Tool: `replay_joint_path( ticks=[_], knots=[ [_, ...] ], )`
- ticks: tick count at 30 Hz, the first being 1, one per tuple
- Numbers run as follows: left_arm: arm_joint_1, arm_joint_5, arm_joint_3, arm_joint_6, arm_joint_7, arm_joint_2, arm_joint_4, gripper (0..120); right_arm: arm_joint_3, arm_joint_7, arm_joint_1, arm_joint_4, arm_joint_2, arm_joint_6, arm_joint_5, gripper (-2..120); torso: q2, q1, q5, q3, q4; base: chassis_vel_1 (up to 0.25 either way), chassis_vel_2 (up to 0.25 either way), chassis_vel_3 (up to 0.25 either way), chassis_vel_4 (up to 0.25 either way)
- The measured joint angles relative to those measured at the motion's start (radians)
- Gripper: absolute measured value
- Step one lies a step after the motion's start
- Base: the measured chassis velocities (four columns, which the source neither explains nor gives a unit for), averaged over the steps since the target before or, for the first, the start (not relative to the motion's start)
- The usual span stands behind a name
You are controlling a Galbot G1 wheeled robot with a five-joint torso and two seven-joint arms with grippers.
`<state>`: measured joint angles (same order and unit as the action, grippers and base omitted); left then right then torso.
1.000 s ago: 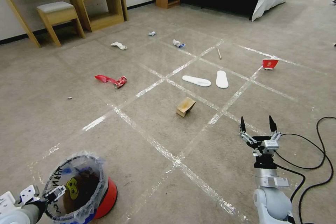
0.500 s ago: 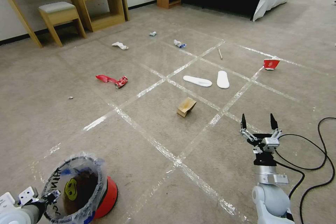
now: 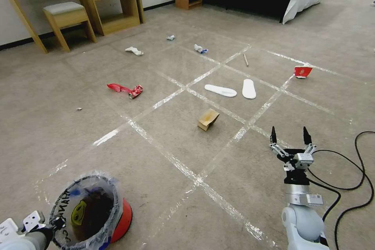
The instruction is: Pick up the trash bin and place the garbage on the floor into it.
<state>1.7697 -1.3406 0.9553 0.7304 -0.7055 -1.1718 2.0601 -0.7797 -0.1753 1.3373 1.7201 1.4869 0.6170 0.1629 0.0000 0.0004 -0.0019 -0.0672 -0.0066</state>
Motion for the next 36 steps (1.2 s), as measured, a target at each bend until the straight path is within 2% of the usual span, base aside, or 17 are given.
replay_joint_path(
  ticks=[8,13,16,18,22,23,28,31,36],
  knots=[
    [0.006,-0.027,0.000,0.006,-0.032,-0.019,0.037,8,-0.003,0.000,-0.001,0.004,0.002,0.000,0.000,100,0.000,0.000,-0.0012,0.000,0.0005,0.000,0.000,0.000,0.000],
    [0.023,-0.054,-0.008,0.013,-0.049,-0.048,0.106,0,-0.009,0.000,0.003,0.012,0.001,-0.001,-0.001,100,0.000,0.000,-0.0041,0.000,-0.0002,0.000,0.000,0.000,0.000],
    [0.028,-0.072,-0.004,0.022,-0.061,-0.060,0.137,0,-0.011,0.001,0.005,0.017,0.000,-0.002,-0.001,100,-0.001,0.000,-0.0046,-0.001,-0.0006,0.000,0.000,0.000,0.000],
    [0.030,-0.096,0.015,0.021,-0.076,-0.065,0.170,0,-0.011,0.002,0.007,0.022,0.000,-0.003,-0.001,100,-0.001,0.000,-0.0015,-0.001,-0.0004,0.000,0.000,0.000,0.000],
    [0.037,-0.138,0.038,0.019,-0.104,-0.063,0.212,0,-0.010,0.002,0.012,0.035,0.001,-0.005,-0.002,100,-0.001,0.000,-0.0013,0.000,0.0003,0.000,0.000,0.000,0.000],
    [0.040,-0.157,0.046,0.017,-0.116,-0.060,0.228,0,-0.010,0.002,0.014,0.038,0.001,-0.006,-0.003,100,-0.001,0.000,-0.0001,0.000,0.0005,0.000,0.000,0.000,0.000],
    [0.043,-0.220,0.069,0.015,-0.153,-0.048,0.278,0,-0.010,0.002,0.020,0.048,0.001,-0.006,-0.003,100,0.000,0.000,0.0001,0.000,0.0004,0.000,0.000,0.000,0.000],
    [0.042,-0.259,0.099,0.011,-0.185,-0.039,0.331,0,-0.008,0.007,0.029,0.068,-0.001,-0.011,-0.001,100,0.000,0.000,0.0004,0.000,0.0004,0.000,0.000,0.000,0.000],
    [0.046,-0.304,0.131,0.010,-0.226,-0.025,0.371,0,-0.007,0.013,0.032,0.076,-0.006,-0.014,-0.004,100,0.000,0.000,0.0005,0.000,0.0003,0.000,0.000,0.000,0.000]
  ],
)
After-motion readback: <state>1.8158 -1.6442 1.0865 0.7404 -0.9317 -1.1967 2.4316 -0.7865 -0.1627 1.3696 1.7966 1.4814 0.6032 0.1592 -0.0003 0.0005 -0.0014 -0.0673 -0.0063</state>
